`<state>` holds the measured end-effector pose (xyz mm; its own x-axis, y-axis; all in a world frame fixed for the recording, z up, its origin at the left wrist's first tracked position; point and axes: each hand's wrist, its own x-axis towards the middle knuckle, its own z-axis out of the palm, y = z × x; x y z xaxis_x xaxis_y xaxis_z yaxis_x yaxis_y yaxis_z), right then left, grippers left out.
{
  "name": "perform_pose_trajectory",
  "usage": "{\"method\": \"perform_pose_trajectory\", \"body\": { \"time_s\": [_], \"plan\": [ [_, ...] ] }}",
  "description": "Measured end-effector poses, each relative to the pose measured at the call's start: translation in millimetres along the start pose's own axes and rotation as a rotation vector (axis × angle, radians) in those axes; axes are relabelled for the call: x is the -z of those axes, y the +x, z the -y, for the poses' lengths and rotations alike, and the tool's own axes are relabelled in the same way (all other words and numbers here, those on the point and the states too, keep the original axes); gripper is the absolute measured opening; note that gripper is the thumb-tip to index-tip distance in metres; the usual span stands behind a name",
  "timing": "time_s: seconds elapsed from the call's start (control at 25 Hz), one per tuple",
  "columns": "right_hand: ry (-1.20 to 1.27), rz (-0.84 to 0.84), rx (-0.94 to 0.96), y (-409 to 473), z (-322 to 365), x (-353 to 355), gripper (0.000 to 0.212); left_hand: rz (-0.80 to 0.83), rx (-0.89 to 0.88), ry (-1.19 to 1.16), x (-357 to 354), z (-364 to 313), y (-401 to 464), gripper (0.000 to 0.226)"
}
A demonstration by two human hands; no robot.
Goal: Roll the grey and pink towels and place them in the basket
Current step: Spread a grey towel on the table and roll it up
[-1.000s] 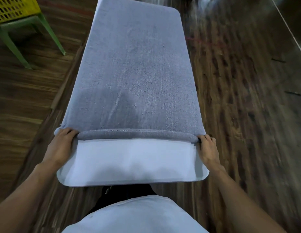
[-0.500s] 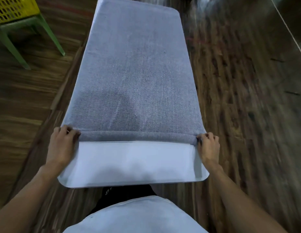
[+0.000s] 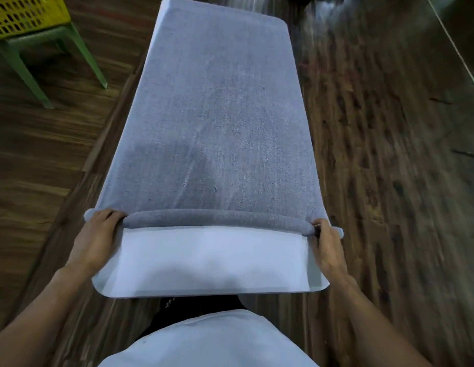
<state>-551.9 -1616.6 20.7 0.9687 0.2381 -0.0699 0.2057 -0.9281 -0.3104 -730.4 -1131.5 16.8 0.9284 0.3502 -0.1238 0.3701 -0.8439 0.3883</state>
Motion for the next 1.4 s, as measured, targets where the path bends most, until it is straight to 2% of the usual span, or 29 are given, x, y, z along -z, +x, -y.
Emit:
{"method": "perform_pose_trajectory", "body": {
  "time_s": [0.04,0.08,0.2,0.28,0.36,0.44,0.52,0.6,0.72,0.92,1.04,1.12,1.2,1.24,1.32,1.4],
  "plan": [
    [0.030,0.045,-0.025,-5,-5,7,0.010,0.045,-0.031,0.007,0,7,-4,0.033],
    [0.053,0.108,-0.043,-6,-11,12,0.011,0.086,-0.068,0.004,2,12,-5,0.034],
    [0.208,0.105,-0.078,9,-24,21,0.024,0.128,-0.083,-0.057,8,20,11,0.031],
    [0.222,0.046,-0.140,26,-22,19,0.020,0.037,-0.029,-0.115,12,16,29,0.027],
    [0.092,-0.004,-0.160,34,-15,12,0.013,-0.085,-0.069,-0.067,10,9,34,0.020],
    [-0.086,-0.081,-0.169,26,-8,-1,0.015,-0.178,-0.095,0.019,3,2,22,0.017],
    [-0.111,-0.117,-0.128,11,-5,-10,0.024,-0.211,-0.076,0.056,-10,-5,2,0.025],
    [-0.018,-0.068,-0.105,6,-6,-16,0.032,-0.180,-0.071,0.058,-16,-11,-9,0.035],
    [0.080,-0.009,-0.126,24,-5,-13,0.029,-0.097,-0.007,-0.023,-13,-12,8,0.037],
    [0.011,0.035,-0.093,27,-9,-7,0.026,-0.024,-0.067,-0.026,-1,-2,18,0.038],
    [-0.015,0.137,-0.021,13,-27,-2,0.024,0.115,-0.145,-0.004,5,13,10,0.044],
    [0.045,0.140,-0.019,18,-33,0,0.023,0.154,-0.134,-0.040,7,15,15,0.036],
    [0.159,0.071,-0.094,30,-28,3,0.024,0.075,-0.043,-0.147,7,13,27,0.024],
    [0.179,0.022,-0.126,35,-24,2,0.025,-0.004,-0.054,-0.129,6,11,33,0.020],
    [0.042,-0.082,-0.155,36,-11,0,0.019,-0.154,-0.097,0.048,2,4,32,0.016],
    [-0.089,-0.168,-0.105,27,-4,-10,0.016,-0.207,-0.056,0.106,-6,-4,19,0.016]
  ]
}}
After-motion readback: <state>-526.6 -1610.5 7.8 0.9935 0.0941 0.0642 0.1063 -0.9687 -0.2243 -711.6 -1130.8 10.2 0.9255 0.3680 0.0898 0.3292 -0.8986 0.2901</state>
